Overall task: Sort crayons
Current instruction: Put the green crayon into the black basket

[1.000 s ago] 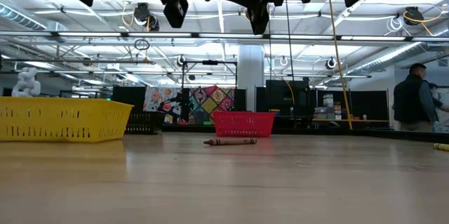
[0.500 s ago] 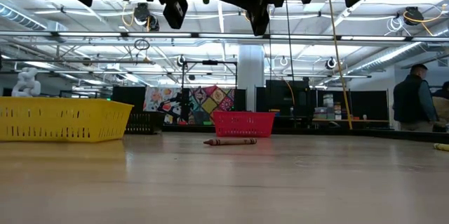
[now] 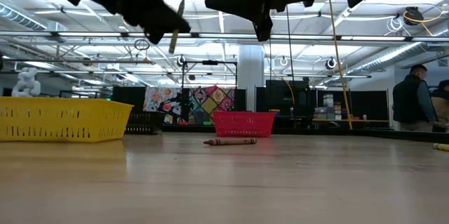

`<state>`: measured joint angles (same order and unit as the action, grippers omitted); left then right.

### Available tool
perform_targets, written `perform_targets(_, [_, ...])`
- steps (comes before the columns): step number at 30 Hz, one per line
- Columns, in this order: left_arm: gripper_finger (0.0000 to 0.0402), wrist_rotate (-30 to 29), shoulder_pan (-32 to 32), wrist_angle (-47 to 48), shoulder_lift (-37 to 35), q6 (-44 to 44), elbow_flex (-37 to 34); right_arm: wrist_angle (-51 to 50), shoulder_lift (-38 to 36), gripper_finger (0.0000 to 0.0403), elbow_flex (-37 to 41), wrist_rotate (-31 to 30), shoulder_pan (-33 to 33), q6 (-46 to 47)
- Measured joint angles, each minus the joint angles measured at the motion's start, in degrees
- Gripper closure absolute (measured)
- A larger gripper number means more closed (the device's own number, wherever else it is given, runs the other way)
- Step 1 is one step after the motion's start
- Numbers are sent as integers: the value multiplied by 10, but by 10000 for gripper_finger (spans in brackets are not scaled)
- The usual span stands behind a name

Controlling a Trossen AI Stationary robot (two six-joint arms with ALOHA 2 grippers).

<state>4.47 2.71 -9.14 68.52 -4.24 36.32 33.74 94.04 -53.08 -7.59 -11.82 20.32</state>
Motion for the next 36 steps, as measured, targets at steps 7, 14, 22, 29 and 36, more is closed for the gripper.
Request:
perform_targets(7, [386, -1, -90, 153, -46, 53, 0, -6, 0, 313, 0, 1, 0, 0])
perform_targets(14, [386, -3, -194, 241, -50, 114, 0, -10, 0, 313, 0, 1, 0, 0])
perform_targets(22, [386, -5, -299, 288, -49, 173, 0, -19, 0, 314, 0, 1, 0, 0])
perform_targets(29, [386, -39, -392, 280, -35, 191, 0, -23, 0, 314, 0, 1, 0, 0])
perform_targets(36, [386, -50, -460, 281, 21, 196, 0, -23, 0, 314, 0, 1, 0, 0])
